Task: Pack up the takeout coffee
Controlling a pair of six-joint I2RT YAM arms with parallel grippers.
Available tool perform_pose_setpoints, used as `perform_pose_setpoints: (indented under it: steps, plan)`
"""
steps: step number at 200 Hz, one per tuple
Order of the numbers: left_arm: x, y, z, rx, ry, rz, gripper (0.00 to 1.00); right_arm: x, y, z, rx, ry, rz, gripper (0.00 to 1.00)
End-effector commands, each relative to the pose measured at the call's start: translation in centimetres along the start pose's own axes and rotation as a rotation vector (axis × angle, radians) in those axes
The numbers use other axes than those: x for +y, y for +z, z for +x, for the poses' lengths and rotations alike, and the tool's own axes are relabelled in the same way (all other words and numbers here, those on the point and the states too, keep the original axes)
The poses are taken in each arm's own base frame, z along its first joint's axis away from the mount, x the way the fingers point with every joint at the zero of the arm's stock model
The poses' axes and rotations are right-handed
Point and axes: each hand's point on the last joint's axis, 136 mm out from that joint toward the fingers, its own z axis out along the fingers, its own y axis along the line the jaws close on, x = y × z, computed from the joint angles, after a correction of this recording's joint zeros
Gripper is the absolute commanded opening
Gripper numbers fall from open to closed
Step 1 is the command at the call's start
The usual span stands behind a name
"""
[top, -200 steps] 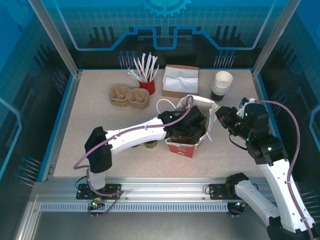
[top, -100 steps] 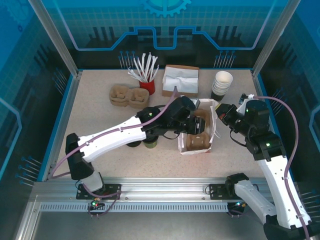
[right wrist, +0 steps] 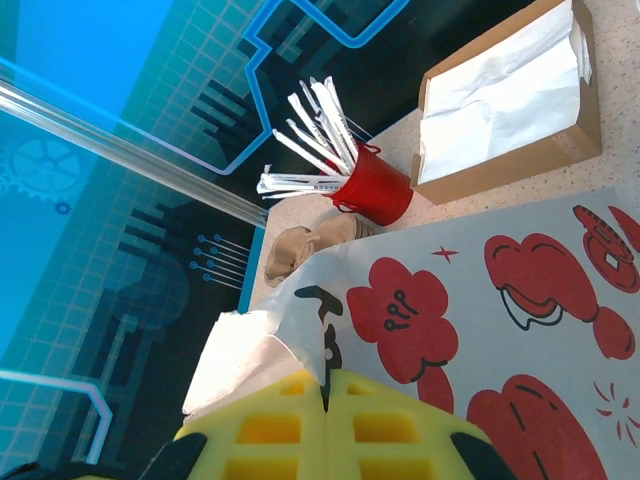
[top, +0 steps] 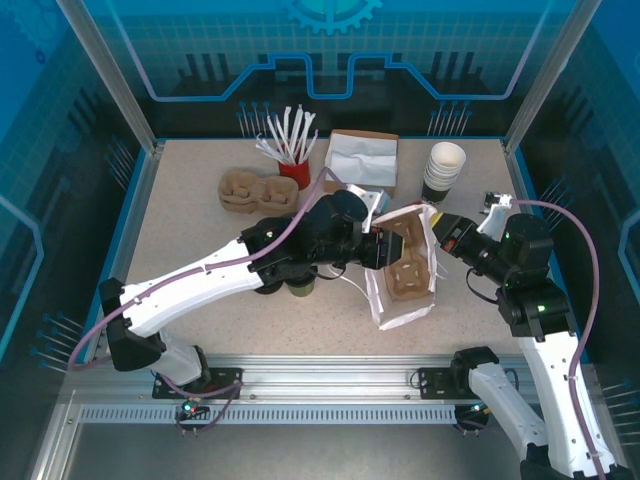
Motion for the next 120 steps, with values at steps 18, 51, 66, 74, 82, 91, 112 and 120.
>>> perform_pose_setpoints:
  steps: [18, 51, 66, 74, 82, 91, 112, 120]
  plan:
    - [1.1, 2.4, 1.9, 0.037, 0.061, -0.095, 0.31, 0.2, 0.1, -0.3, -0.018, 0.051, -0.031, 0.0]
    - [1.9, 3.6, 2.7, 0.058, 0.057, -0.145, 0.33, -0.6, 0.5, -0.2, -0.015, 0.112, -0.001, 0.0]
    - [2.1, 3.2, 2.4, 0.044, 0.056, -0.155, 0.36, -1.7, 0.8, 0.0, -0.009, 0.159, 0.053, 0.0]
    - [2.1, 2.9, 2.0, 0.034, 0.056, -0.158, 0.37, -2.1, 1.0, 0.0, -0.004, 0.179, 0.076, 0.0]
    - [2.2, 2.6, 1.6, 0.021, 0.054, -0.159, 0.38, -2.5, 1.4, -0.1, 0.003, 0.195, 0.091, 0.0]
    - [2.4, 2.1, 1.2, 0.01, 0.054, -0.165, 0.39, -2.7, 1.8, -0.1, 0.011, 0.216, 0.1, 0.0]
    - [3.1, 0.7, 0.0, -0.028, 0.051, -0.192, 0.4, -2.9, 3.3, -0.5, 0.035, 0.256, 0.094, 0.0]
    - [3.5, 0.1, -0.4, -0.041, 0.049, -0.202, 0.4, -2.9, 3.8, -0.8, 0.04, 0.268, 0.091, 0.0]
